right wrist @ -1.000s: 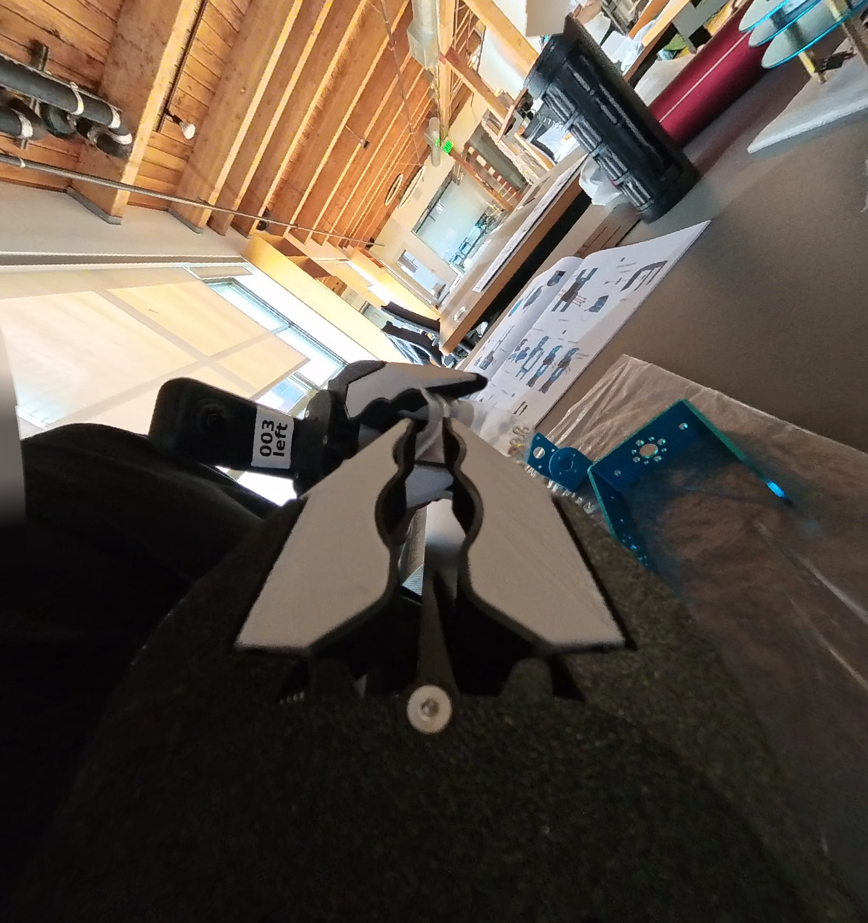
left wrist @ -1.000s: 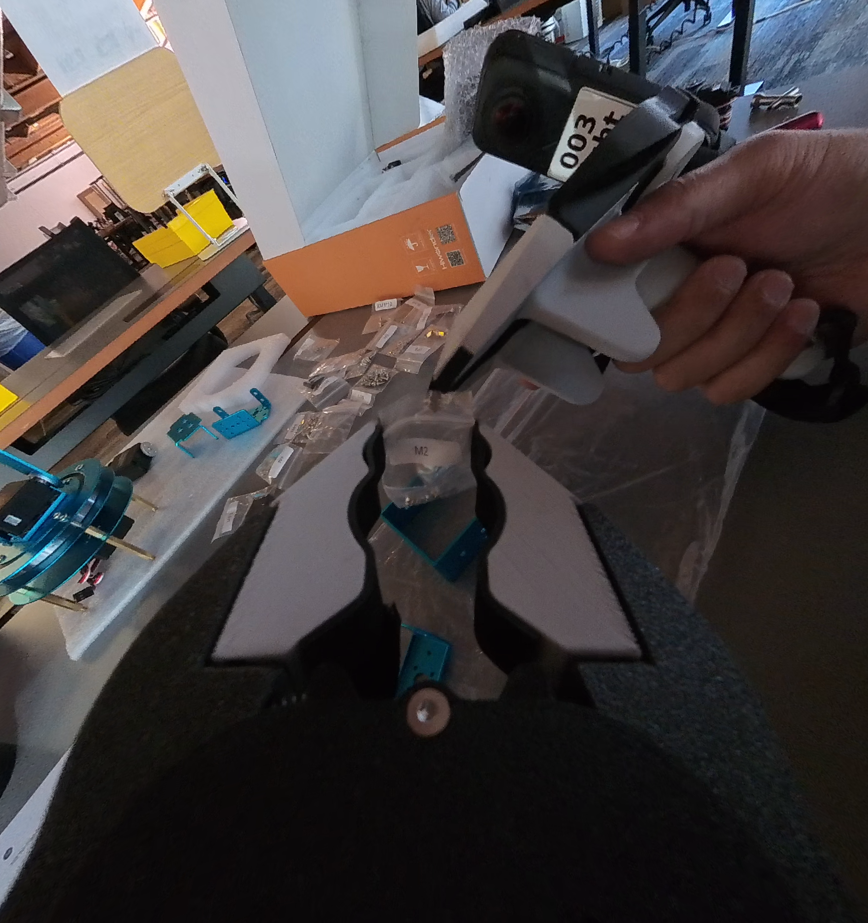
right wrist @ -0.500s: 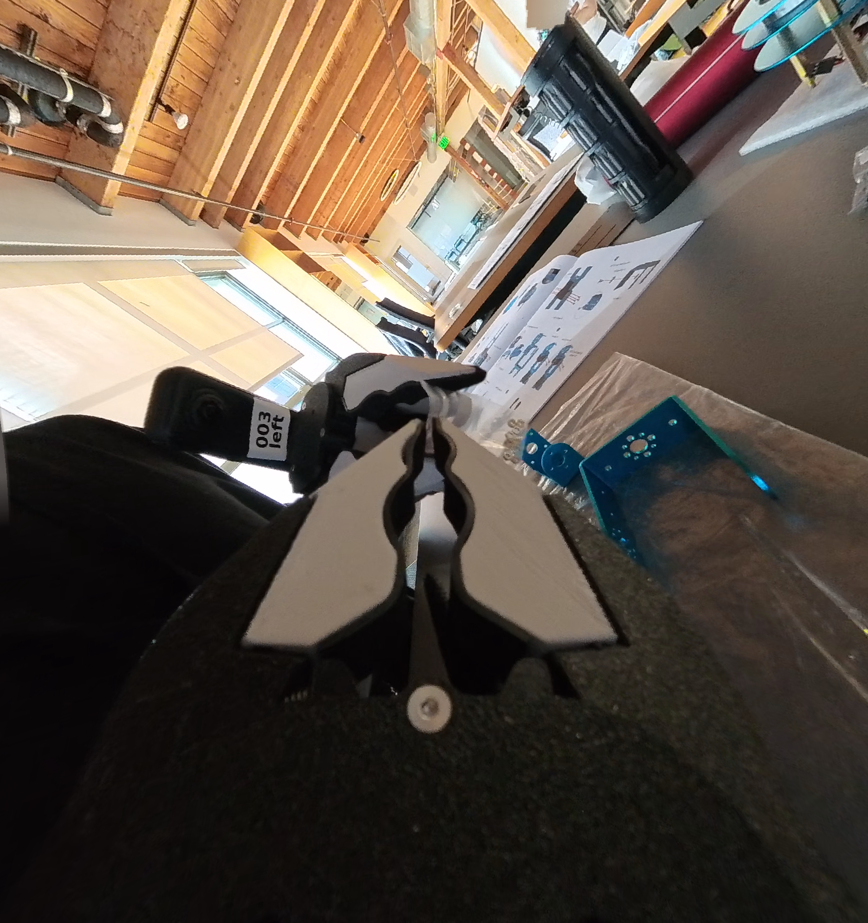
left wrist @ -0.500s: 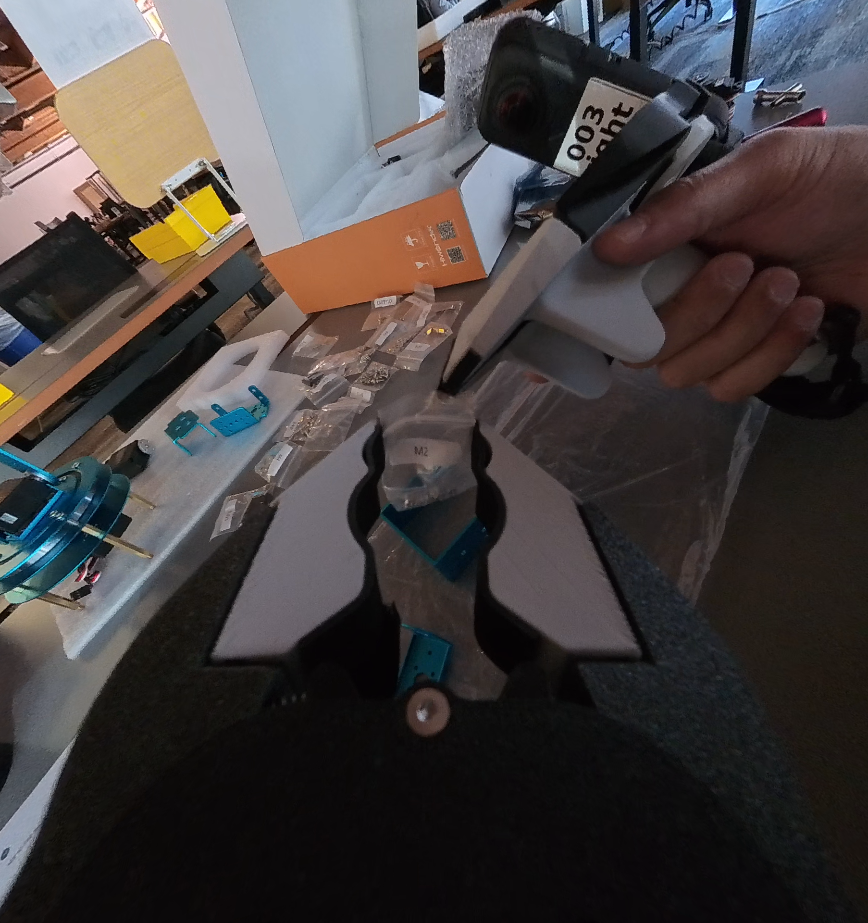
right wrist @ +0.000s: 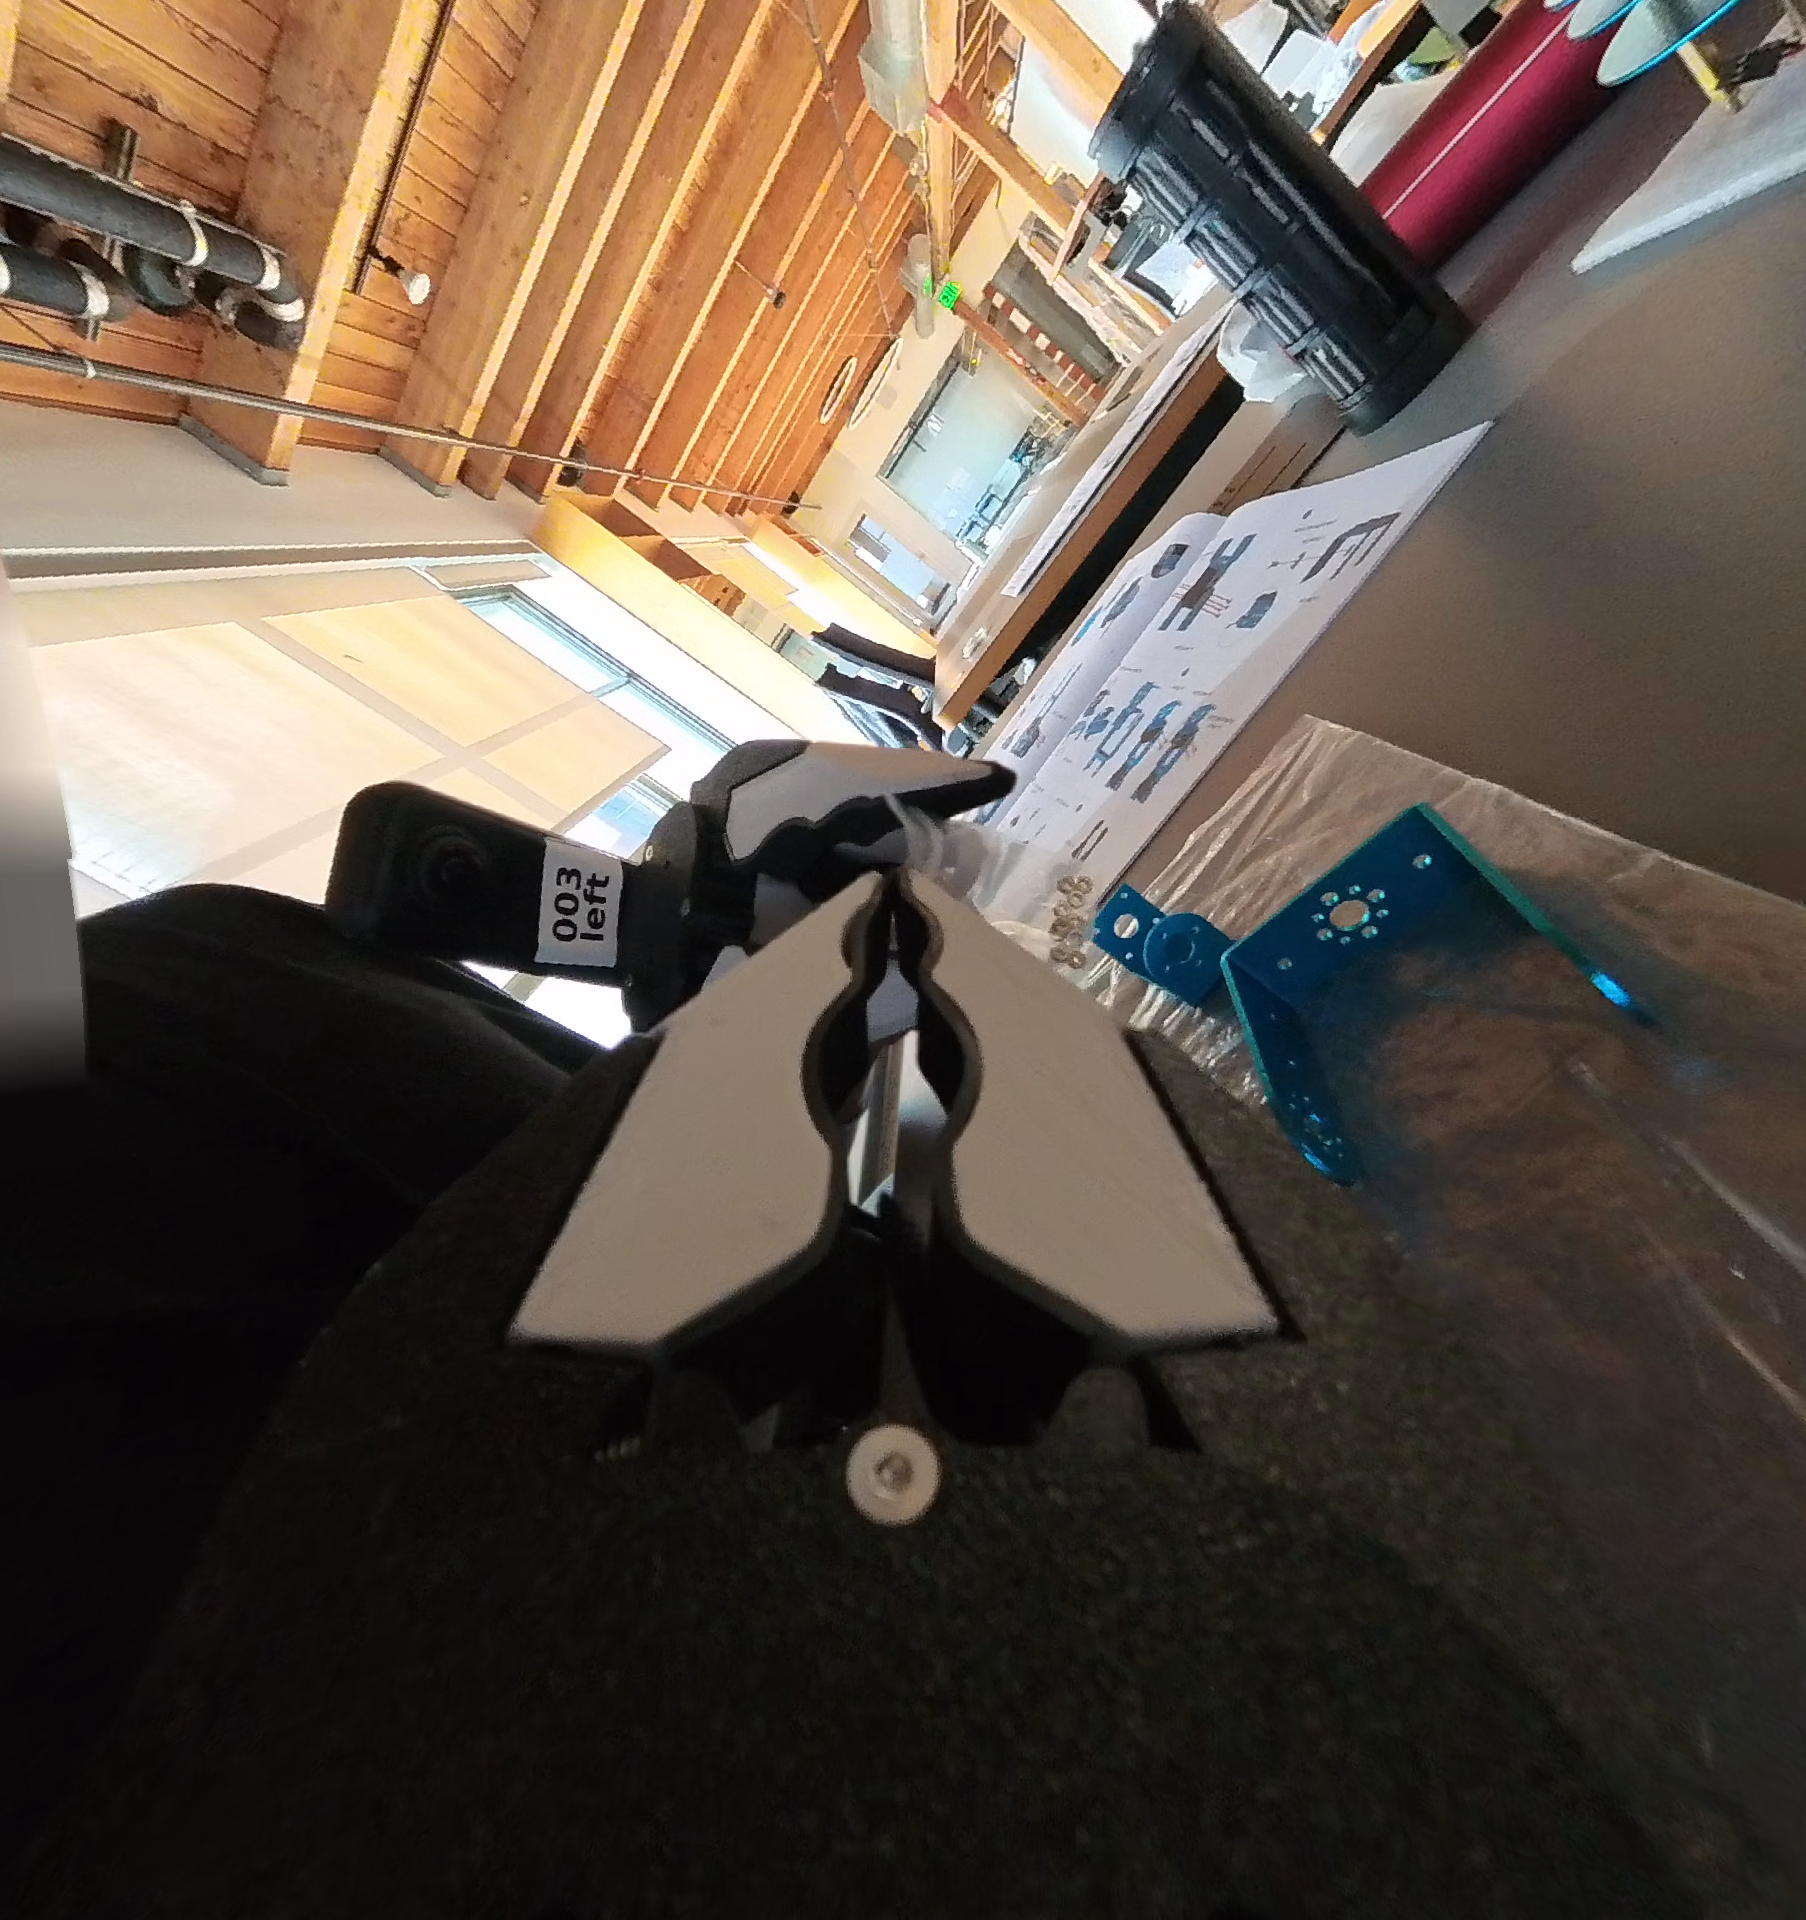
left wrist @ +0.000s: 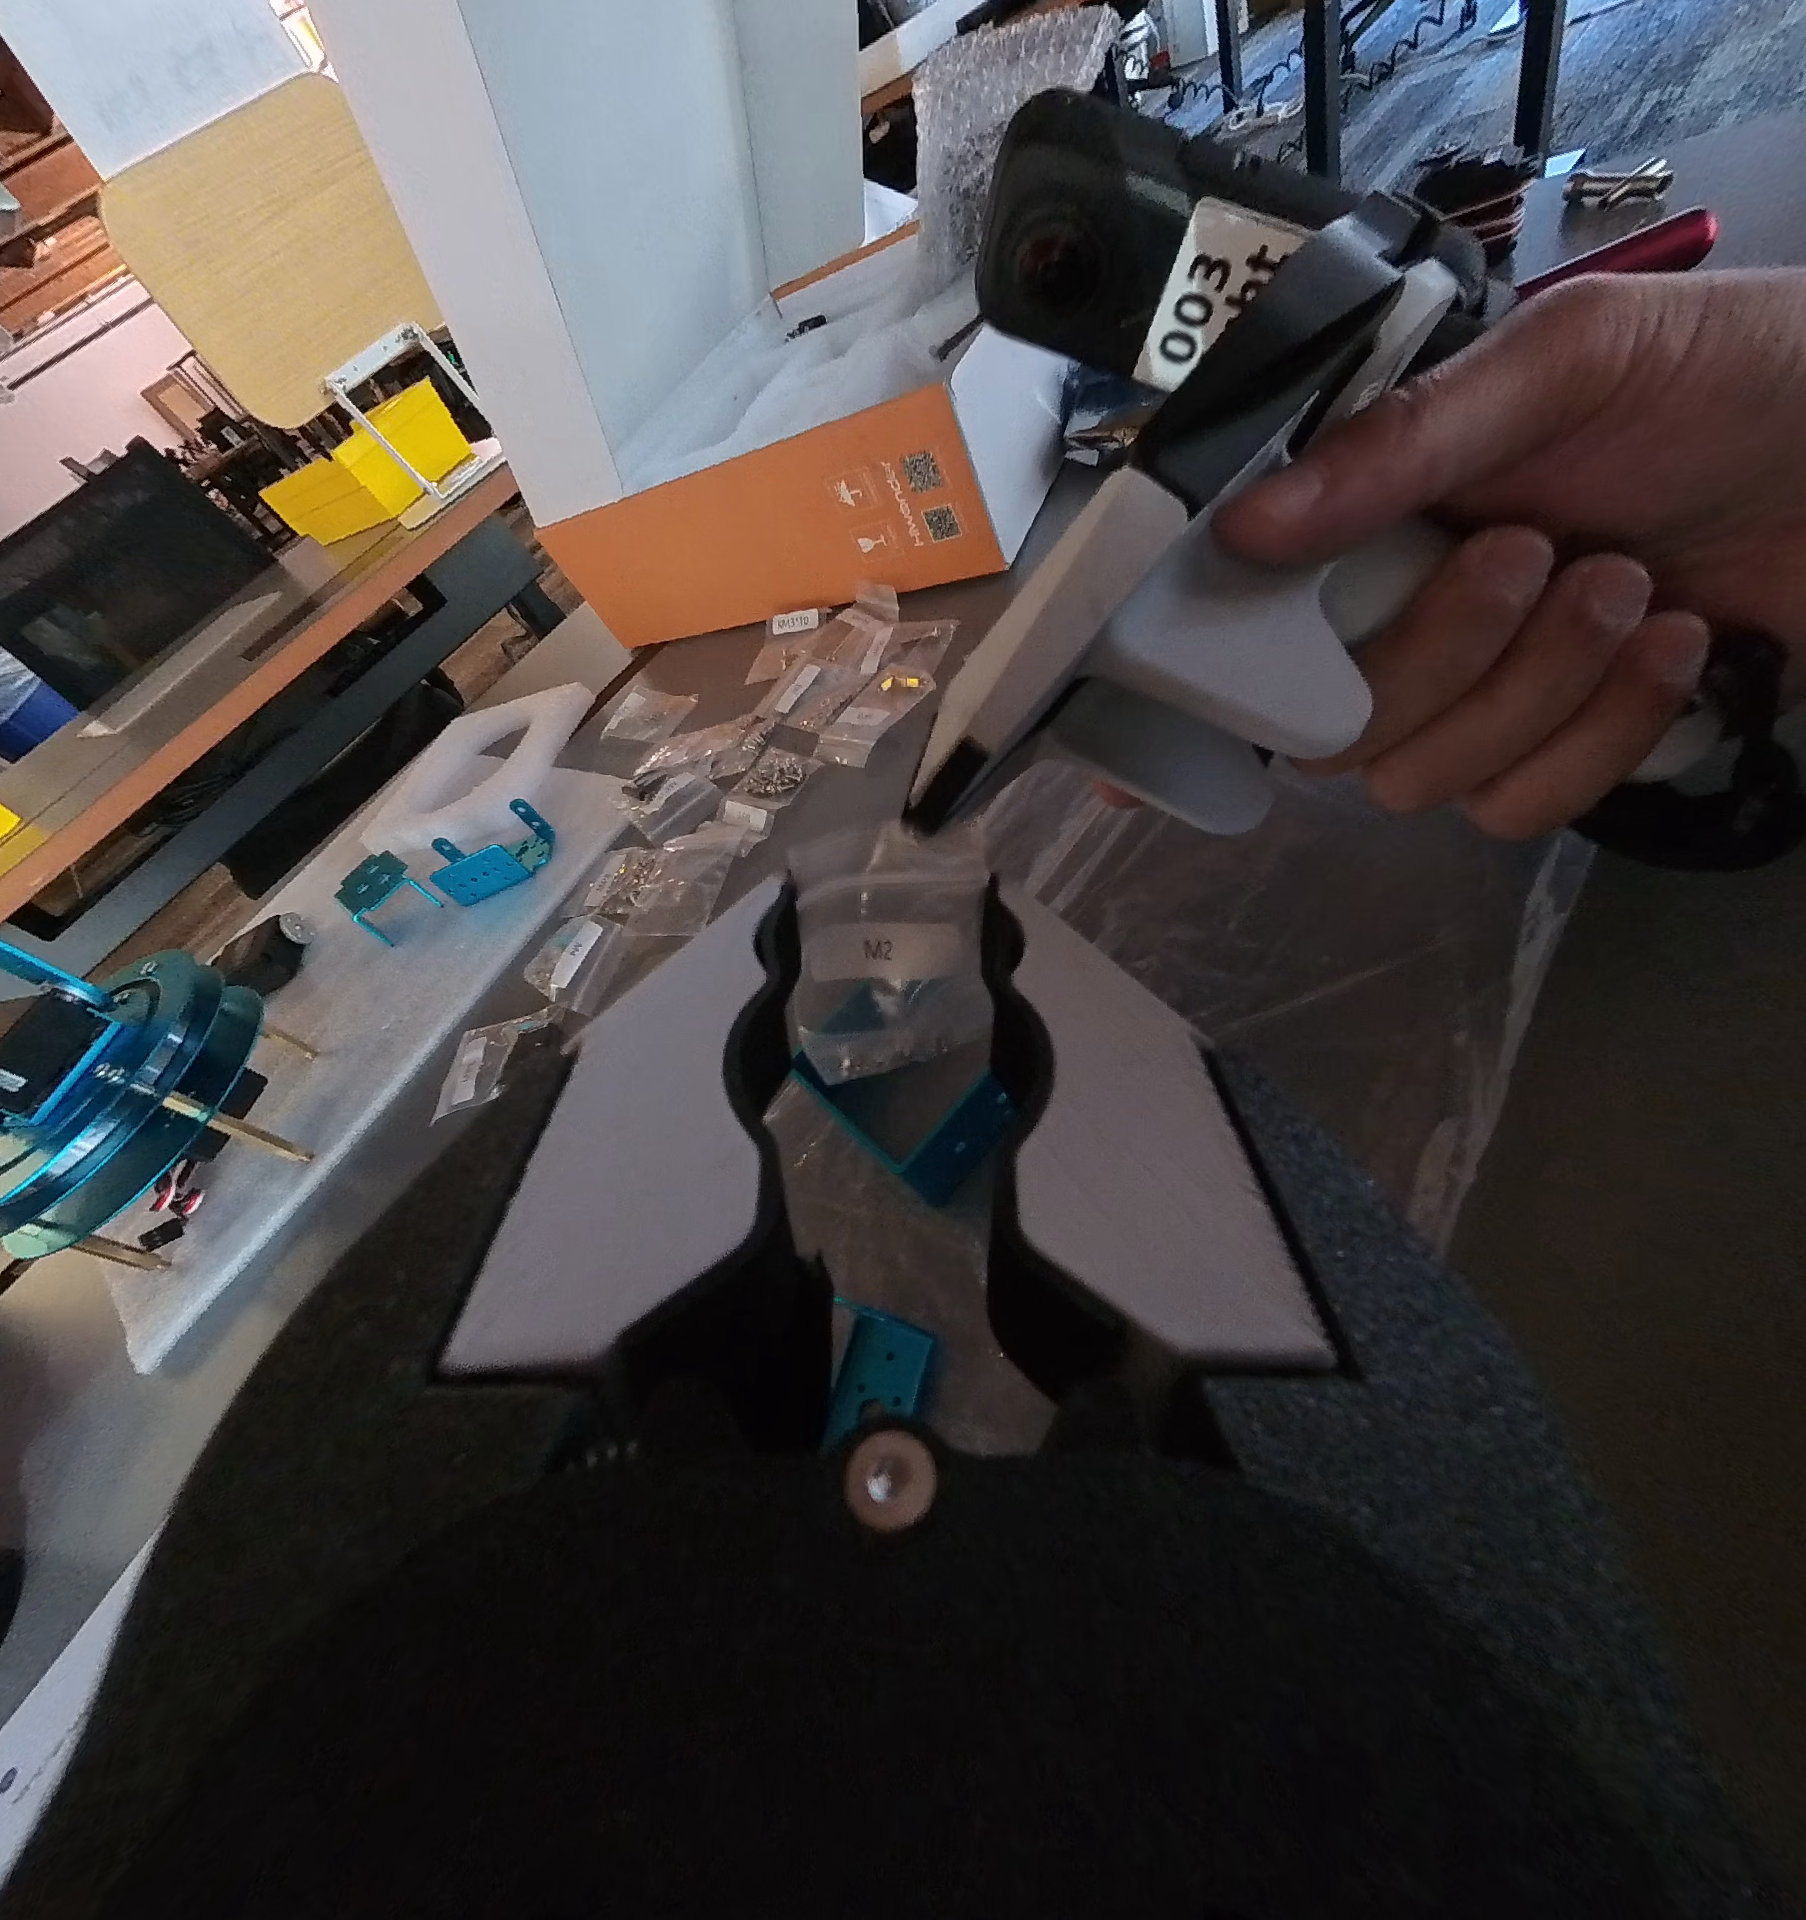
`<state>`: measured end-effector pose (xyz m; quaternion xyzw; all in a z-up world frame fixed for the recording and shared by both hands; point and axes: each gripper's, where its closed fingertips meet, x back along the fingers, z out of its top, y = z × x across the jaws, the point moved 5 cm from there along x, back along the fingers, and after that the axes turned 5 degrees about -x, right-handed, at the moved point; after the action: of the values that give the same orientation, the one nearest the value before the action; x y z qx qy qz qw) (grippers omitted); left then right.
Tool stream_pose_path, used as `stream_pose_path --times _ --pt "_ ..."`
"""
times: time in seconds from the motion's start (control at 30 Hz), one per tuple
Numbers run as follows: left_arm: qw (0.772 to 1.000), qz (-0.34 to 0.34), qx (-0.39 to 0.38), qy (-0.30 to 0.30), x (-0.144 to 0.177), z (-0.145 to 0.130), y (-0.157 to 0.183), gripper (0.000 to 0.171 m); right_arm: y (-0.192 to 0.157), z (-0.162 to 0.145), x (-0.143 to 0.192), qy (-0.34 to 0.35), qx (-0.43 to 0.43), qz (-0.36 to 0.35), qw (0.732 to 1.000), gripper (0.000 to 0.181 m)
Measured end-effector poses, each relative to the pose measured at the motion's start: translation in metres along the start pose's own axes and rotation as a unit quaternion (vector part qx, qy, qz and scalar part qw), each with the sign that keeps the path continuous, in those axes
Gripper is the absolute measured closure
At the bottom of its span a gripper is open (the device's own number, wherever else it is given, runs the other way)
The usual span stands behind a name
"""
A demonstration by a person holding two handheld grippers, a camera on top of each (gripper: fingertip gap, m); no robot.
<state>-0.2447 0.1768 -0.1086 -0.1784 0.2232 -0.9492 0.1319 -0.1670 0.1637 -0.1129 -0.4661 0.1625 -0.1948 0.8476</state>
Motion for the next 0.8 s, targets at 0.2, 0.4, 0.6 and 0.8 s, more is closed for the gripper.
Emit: stream_pose_path --times 0.2,0.4,0.6,0.8 --pt "0.999 -0.018 0.037 -0.022 -0.001 -0.006 -0.001 0.129 0.0 0.006 0.006 0.022 0.039 -0.033 0.998 0.181" --pt "0.996 -0.023 0.084 -0.01 0.01 -0.013 -0.003 0.14 0.0 0.001 0.003 0.0 0.047 -0.041 0.998 0.181" --pt "0.999 -0.01 0.041 -0.019 0.008 -0.012 0.001 0.138 0.001 -0.001 -0.008 -0.013 0.034 -0.044 0.998 0.174" --pt "0.999 -0.003 0.034 -0.011 0.009 -0.008 0.0 0.138 0.002 -0.001 -0.007 -0.016 0.031 -0.043 0.998 0.174"
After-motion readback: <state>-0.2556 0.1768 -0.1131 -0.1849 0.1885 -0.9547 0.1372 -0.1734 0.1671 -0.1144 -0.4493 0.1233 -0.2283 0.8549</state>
